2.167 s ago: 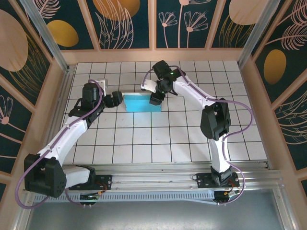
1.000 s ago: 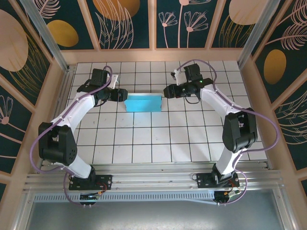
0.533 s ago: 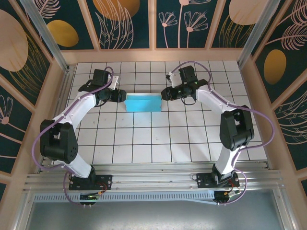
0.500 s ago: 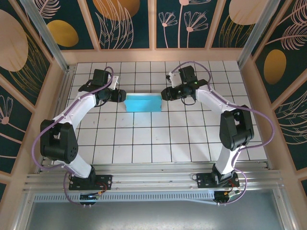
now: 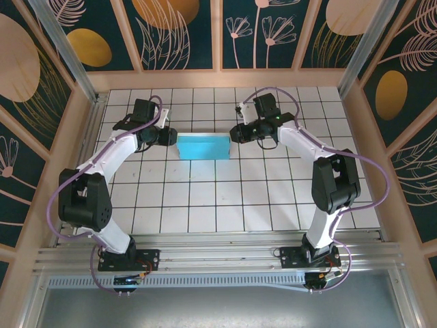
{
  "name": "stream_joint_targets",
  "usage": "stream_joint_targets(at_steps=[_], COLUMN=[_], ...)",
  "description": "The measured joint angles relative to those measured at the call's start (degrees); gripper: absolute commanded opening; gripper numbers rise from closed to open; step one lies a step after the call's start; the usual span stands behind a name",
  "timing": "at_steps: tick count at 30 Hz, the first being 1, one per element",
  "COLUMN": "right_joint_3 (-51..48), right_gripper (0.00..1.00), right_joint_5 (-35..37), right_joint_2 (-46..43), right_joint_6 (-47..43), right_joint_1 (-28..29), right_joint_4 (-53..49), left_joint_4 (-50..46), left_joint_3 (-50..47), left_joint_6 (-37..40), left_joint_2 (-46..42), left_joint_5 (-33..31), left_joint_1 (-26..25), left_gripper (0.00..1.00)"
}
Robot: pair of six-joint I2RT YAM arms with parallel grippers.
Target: Fold the paper box
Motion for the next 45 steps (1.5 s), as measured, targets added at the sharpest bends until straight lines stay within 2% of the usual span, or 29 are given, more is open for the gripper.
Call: stream_joint_targets(at_steps=[17,28,30,32,36,45], right_joint_3=[1.7,2.5,2.7,2.9,3.5,3.8], right_gripper=[0.13,0.12,0.15,0.19,0.19,0.16], right_joint_5=[0.0,0.0,0.0,0.1,0.4,0.5], right_joint_2=[1.1,1.6,1.7,1.7,1.7,1.7], right_joint_6=[-0.9,-1.4,-1.4,-1.4,-1.3,-1.3], right_joint_1=[0.5,0.5,0.5,0.5,0.6,0.7], right_joint_4=[-0.7,-1.8,-1.8,-1.8,-2.1,-2.6], left_joint_4=[0.9,1.4,1.4,1.4,1.3,0.8], left_joint_3=[1.8,2.0,2.0,2.0,2.0,3.5], left_joint_6=[0.2,0.6,0.6,0.5,0.6,0.7], left_joint_2=[1.6,2.5,2.5,2.5,2.5,2.5], left_joint_5=[1.8,3.1,3.1,3.1,3.1,2.8], left_joint_1=[0.0,0.0,0.0,0.0,0.0,0.0], left_gripper=[0.37,0.25,0.26,0.32,0.34,0.34])
